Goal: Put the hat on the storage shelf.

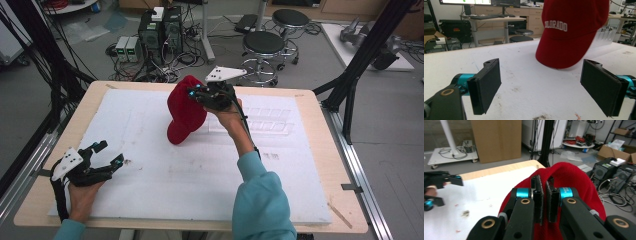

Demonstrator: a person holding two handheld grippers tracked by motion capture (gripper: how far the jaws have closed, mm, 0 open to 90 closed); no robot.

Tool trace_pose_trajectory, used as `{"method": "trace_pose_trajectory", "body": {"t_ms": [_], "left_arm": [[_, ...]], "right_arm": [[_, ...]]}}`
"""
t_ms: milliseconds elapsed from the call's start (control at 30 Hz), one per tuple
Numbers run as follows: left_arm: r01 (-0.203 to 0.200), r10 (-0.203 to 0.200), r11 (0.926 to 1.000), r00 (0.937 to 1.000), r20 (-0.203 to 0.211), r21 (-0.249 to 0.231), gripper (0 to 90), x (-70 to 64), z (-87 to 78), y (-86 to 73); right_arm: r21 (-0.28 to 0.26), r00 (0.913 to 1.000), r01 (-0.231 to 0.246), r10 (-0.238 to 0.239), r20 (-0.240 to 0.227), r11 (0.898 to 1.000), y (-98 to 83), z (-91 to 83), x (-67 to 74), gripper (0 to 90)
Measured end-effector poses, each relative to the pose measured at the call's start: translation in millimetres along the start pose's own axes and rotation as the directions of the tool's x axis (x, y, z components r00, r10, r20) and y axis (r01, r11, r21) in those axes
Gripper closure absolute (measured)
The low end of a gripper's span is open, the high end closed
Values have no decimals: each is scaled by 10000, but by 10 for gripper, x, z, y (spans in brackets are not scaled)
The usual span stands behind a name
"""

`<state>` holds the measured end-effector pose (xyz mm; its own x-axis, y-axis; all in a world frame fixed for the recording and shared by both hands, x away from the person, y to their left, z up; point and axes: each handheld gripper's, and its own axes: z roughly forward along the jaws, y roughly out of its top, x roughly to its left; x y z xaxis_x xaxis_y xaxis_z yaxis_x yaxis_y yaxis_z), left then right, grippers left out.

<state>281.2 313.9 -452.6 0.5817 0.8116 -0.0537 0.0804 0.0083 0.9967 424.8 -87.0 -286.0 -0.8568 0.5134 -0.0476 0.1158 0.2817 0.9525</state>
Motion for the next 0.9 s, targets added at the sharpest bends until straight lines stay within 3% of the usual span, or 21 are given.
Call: {"method": "trace_pose_trajectory", "body": {"t_ms": [333, 367, 533, 733, 800, 833, 900], "left_arm": [[187, -187, 9998, 9998, 45, 96, 171, 22, 3, 7], [131, -135, 9989, 9999, 83, 460, 172, 25, 16, 24], [322, -341, 9972, 9991, 267, 679, 169, 24, 37, 90], [554, -634, 9948, 9935, 942, 856, 169, -41, 109, 305], [601, -741, 9935, 9861, 1488, 965, 167, -104, 173, 448], [601, -741, 9935, 9861, 1488, 965, 165, -104, 173, 448], [543, -723, 9936, 9793, 1890, 988, 159, -150, 223, 542]], "right_arm": [[-104, 9966, 409, -415, -717, 9991, 128, -202, 213, 870], [-68, 9960, 406, -410, -791, 9992, 138, -222, 231, 870], [-41, 9942, 416, -418, -994, 9991, 127, -298, 306, 870], [344, 9933, 163, -122, -1147, 9993, -21, -400, 390, 870], [287, 9921, 225, -188, -1243, 9993, -80, -474, 437, 870], [304, 9918, 295, -254, -1255, 9991, -95, -502, 458, 870], [333, 9903, 373, -325, -1348, 9987, -122, -547, 490, 870]]}}
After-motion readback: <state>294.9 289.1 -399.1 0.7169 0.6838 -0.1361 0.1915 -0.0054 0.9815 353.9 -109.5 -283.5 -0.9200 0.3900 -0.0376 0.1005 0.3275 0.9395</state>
